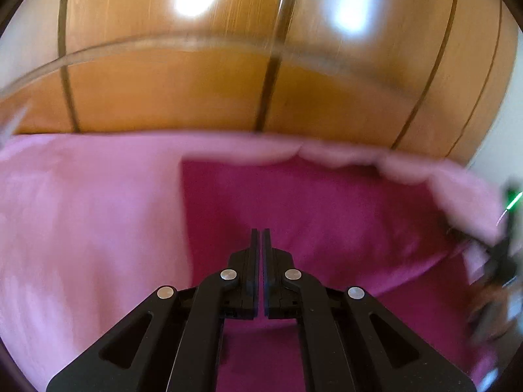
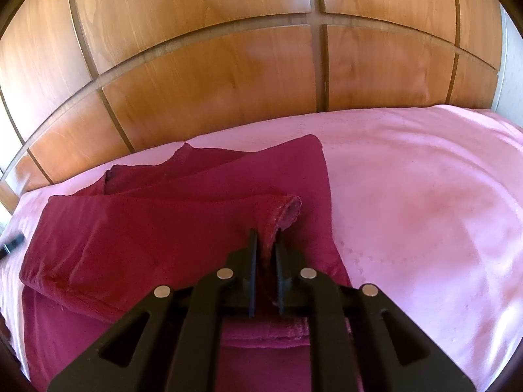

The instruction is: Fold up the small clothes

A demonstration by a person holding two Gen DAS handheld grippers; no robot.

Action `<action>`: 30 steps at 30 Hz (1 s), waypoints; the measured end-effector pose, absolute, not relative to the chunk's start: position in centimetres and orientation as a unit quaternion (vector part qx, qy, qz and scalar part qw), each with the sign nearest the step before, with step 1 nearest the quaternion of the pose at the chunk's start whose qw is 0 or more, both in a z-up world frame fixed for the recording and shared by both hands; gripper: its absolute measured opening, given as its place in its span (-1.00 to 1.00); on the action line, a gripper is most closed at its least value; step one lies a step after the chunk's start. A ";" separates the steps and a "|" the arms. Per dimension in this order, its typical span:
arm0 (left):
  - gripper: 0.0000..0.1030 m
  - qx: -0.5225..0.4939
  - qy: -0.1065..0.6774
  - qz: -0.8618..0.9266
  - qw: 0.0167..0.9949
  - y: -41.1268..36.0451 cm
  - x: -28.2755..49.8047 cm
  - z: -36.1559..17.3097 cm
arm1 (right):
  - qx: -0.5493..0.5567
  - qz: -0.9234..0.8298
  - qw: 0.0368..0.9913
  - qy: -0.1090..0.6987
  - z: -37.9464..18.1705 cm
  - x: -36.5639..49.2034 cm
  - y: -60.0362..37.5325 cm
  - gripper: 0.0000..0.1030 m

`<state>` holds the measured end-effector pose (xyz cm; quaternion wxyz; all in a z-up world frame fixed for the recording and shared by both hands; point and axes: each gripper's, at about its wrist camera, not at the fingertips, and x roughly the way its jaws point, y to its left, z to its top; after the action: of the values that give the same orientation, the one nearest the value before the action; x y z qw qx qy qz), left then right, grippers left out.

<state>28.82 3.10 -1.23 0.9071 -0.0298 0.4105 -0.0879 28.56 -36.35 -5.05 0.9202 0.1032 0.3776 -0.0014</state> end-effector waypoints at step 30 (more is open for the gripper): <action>-0.22 -0.087 0.421 -0.049 0.901 3.5 30.4 -3.9 | 0.017 0.058 0.928 0.367 -5.6 24.8 -30.4 0.25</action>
<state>30.43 3.48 -3.86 0.9013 -0.0871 0.4215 -0.0491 24.80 -30.36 -5.64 0.9282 0.0175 0.3671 0.0579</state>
